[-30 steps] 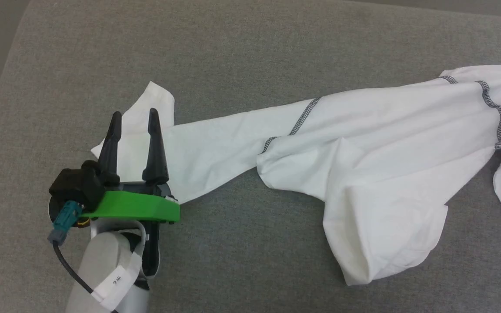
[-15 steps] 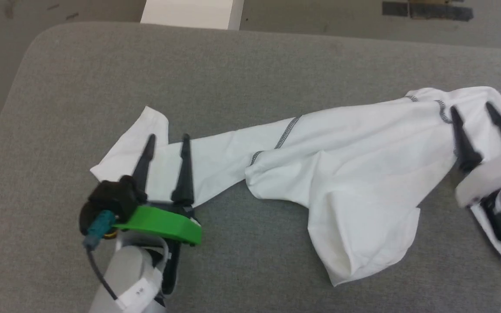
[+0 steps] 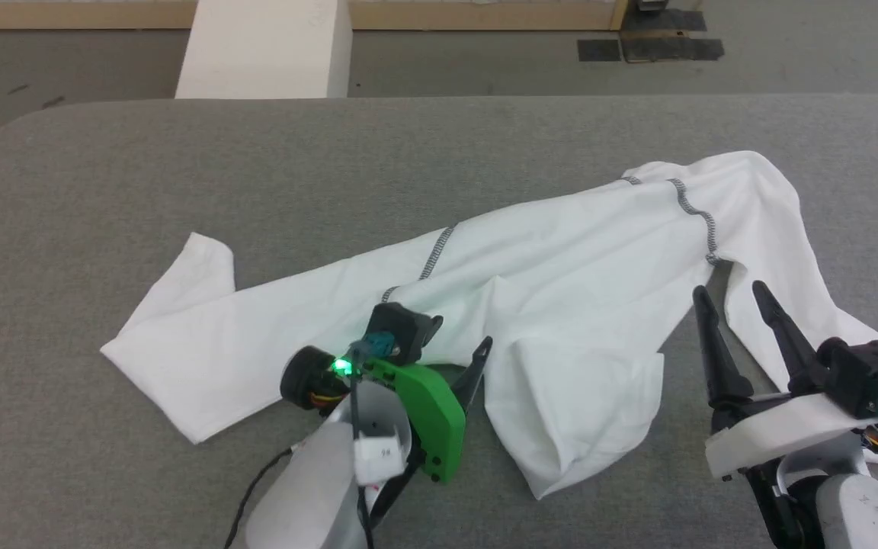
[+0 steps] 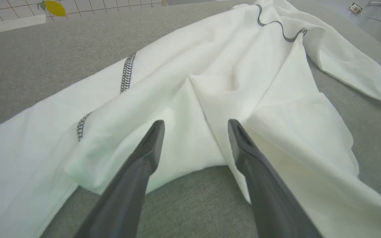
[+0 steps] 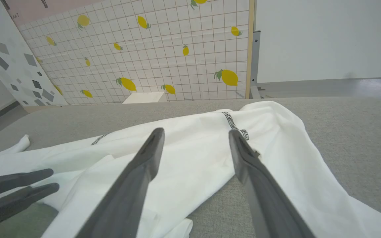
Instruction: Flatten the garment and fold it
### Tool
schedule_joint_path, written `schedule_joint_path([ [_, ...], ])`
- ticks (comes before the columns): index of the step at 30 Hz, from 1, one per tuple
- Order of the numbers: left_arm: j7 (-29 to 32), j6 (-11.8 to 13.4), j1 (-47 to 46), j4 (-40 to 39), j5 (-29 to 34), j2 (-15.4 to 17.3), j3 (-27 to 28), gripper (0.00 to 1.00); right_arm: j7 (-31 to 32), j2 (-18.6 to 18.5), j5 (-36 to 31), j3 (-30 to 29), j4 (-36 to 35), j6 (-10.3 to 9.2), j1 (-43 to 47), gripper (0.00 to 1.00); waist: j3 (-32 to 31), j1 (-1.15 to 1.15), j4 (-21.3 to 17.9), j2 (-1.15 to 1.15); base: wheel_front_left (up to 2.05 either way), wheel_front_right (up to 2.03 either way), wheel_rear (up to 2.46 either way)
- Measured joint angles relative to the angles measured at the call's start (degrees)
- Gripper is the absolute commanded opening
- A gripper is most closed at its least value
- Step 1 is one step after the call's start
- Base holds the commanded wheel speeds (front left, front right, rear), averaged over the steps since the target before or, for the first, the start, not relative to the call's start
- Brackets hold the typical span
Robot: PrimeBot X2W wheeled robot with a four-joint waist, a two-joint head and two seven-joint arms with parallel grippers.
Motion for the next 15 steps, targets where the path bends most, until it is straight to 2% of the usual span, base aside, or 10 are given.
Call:
schedule_joint_path([
  [8,13.2,0.0,-5.0,6.9,-1.8,0.5,-1.8,1.00,1.0,0.8,-0.5,1.8,-1.5,0.00,0.0,1.00,1.0,0.00,-3.4,0.00,0.00,0.00,0.00],
  [9,14.7,0.0,-5.5,6.9,-2.6,0.6,-2.3,0.41,1.0,0.7,-0.5,1.8,-1.5,0.00,0.0,1.00,1.1,0.00,-3.7,0.00,0.00,0.00,0.00],
  [10,16.2,0.0,-5.9,6.8,-3.2,0.8,-2.8,0.00,1.0,0.8,-0.5,1.9,-1.5,0.00,0.0,1.00,1.1,0.00,-4.0,0.00,0.00,0.00,0.00],
  [15,19.7,0.0,-5.1,4.9,-7.7,1.5,-5.5,0.00,0.9,0.9,-0.4,1.8,-1.2,0.00,0.0,1.00,0.4,0.00,-4.5,0.00,0.00,0.00,0.00],
])
